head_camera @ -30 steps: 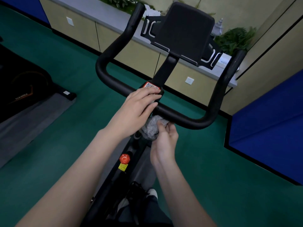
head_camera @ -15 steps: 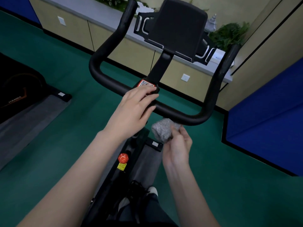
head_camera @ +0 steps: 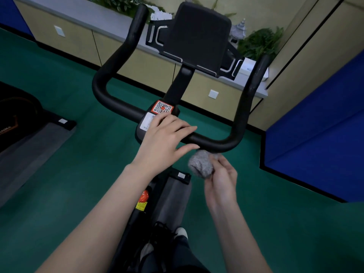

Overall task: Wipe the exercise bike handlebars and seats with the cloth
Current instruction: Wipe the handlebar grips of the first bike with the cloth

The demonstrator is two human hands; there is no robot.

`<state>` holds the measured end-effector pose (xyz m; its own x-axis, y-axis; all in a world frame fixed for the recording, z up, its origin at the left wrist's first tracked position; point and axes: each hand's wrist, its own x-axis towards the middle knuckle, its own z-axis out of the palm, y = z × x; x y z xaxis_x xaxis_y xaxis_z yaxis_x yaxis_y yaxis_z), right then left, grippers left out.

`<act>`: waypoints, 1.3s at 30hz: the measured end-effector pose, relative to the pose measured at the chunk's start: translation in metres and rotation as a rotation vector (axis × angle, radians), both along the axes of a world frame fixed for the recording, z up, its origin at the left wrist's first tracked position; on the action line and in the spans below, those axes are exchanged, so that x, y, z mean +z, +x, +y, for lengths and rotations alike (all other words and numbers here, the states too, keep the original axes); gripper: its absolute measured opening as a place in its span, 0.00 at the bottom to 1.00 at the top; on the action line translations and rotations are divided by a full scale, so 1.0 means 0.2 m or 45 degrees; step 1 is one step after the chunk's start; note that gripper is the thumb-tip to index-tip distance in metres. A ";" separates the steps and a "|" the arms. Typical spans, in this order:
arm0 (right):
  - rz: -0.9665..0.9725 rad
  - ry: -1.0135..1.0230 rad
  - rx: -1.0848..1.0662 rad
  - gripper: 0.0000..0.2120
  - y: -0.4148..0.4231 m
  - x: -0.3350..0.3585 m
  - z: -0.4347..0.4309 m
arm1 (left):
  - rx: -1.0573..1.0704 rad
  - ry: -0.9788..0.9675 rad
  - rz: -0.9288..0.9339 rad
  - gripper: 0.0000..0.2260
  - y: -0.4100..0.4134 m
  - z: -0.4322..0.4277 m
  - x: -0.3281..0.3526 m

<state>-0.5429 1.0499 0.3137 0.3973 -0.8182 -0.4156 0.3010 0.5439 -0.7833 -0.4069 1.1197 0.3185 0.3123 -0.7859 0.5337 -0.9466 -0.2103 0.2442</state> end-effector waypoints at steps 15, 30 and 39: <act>0.790 -1.317 -0.469 0.14 -0.09 -0.03 -0.11 | 0.073 -0.142 0.002 0.18 -0.01 -0.03 -0.04; 0.879 -1.900 -0.133 0.10 -0.05 0.00 -0.13 | 0.087 -0.123 0.001 0.18 -0.02 -0.03 -0.04; 0.918 -1.967 0.086 0.08 -0.06 0.07 -0.19 | 0.079 -0.100 0.031 0.18 -0.02 -0.03 -0.03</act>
<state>-0.5547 1.0112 0.3284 0.5465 -0.5927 0.5916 -0.3141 -0.7999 -0.5114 -0.4117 1.1146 0.3120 0.3727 -0.7206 0.5847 -0.9260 -0.2477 0.2850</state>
